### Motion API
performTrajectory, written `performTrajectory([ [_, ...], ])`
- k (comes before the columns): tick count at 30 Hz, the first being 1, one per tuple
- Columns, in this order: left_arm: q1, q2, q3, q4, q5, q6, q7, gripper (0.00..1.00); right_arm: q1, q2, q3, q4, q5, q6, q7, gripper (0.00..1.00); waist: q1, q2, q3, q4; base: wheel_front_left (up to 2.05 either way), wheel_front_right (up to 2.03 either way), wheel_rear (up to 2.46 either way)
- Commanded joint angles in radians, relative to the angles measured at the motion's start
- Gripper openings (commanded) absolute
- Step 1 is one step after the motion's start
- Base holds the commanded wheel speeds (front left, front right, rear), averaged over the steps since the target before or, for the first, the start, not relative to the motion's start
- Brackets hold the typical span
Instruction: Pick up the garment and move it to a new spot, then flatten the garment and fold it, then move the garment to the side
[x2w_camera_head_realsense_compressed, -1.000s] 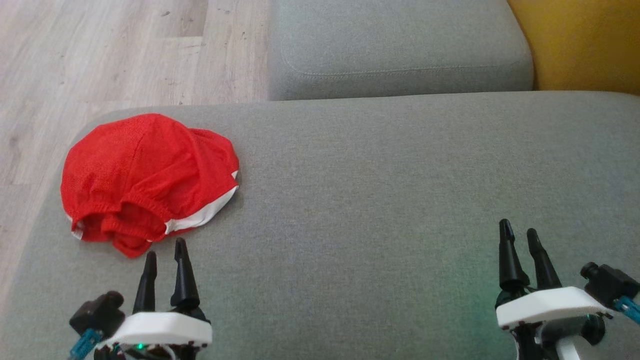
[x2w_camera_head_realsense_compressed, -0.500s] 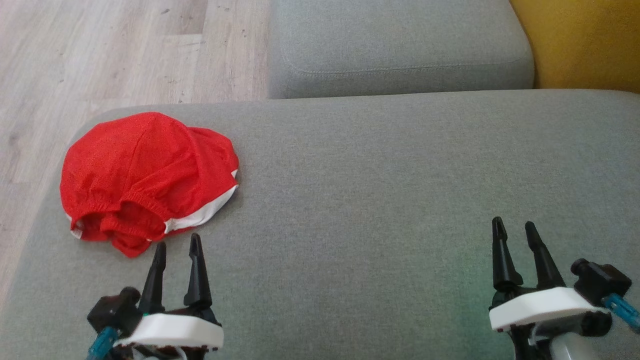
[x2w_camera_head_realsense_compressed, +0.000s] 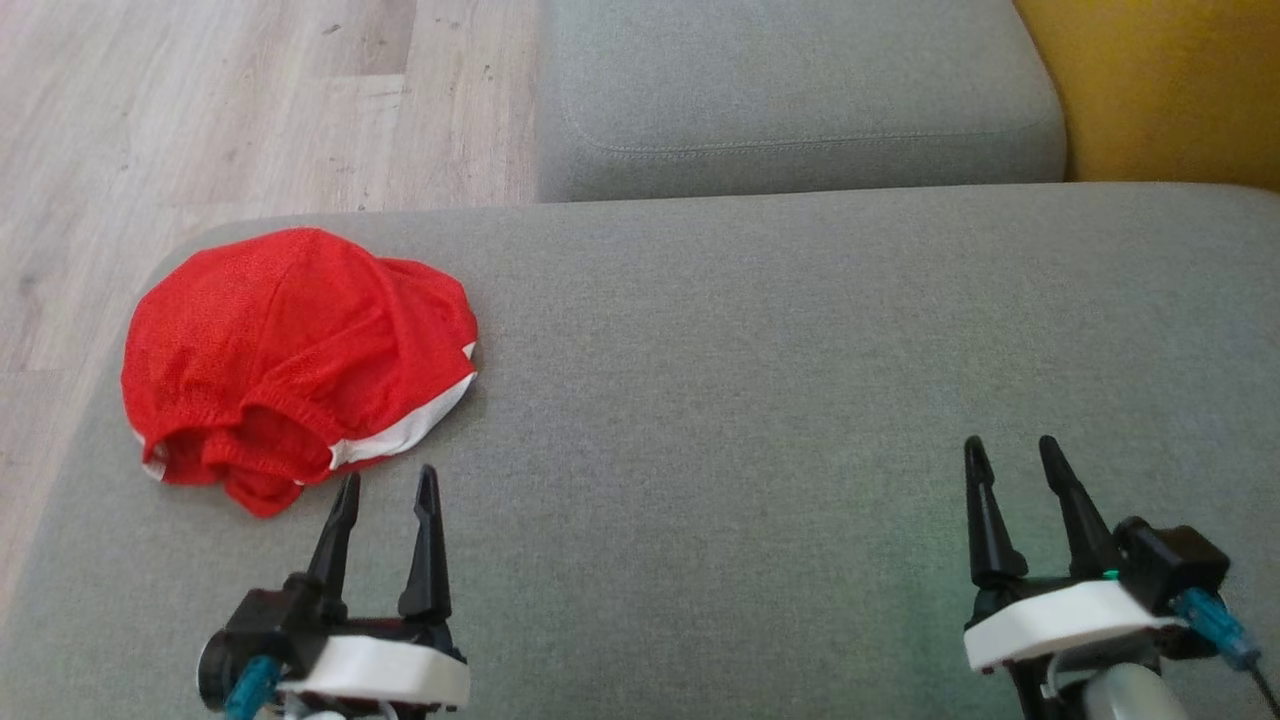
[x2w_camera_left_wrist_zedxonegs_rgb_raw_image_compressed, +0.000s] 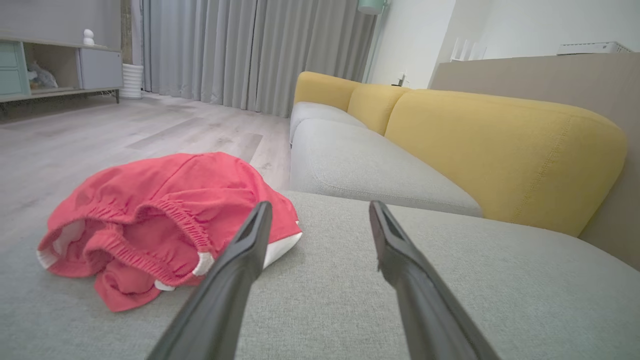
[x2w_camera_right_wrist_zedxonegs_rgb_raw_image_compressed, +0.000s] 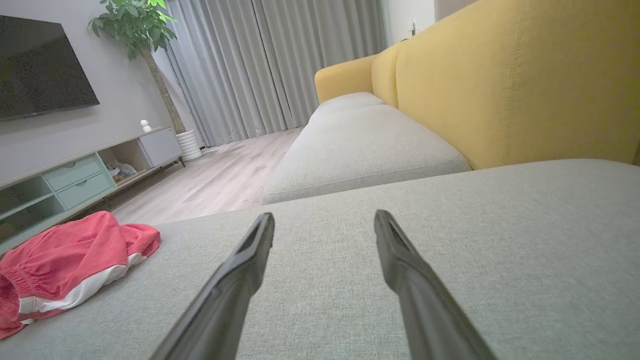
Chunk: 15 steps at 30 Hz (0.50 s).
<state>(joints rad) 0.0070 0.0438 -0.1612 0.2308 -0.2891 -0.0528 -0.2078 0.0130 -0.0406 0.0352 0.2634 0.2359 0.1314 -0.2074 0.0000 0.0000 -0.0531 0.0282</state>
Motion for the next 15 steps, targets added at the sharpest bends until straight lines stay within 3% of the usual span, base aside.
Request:
performTrajectory([
  [1,-0.038,0.006,0.023,-0.039,0.03,0.002,-0.015,1.0,-0.026,-0.009,0.029,-0.037,-0.031,-0.001,-0.016,1.0,0.0,0.0,-0.001,-0.001,0.0,0.0,0.0],
  [8,-0.037,0.006,0.02,-0.042,0.134,0.043,-0.039,1.0,-0.018,-0.009,0.037,-0.034,-0.132,-0.001,-0.039,1.0,0.0,0.0,-0.009,-0.005,0.0,0.0,0.0],
  [15,-0.031,0.006,0.017,-0.019,0.164,0.067,-0.054,1.0,0.0,-0.01,0.048,-0.024,-0.183,-0.001,-0.054,1.0,0.0,0.0,-0.021,-0.006,0.0,0.0,0.0],
])
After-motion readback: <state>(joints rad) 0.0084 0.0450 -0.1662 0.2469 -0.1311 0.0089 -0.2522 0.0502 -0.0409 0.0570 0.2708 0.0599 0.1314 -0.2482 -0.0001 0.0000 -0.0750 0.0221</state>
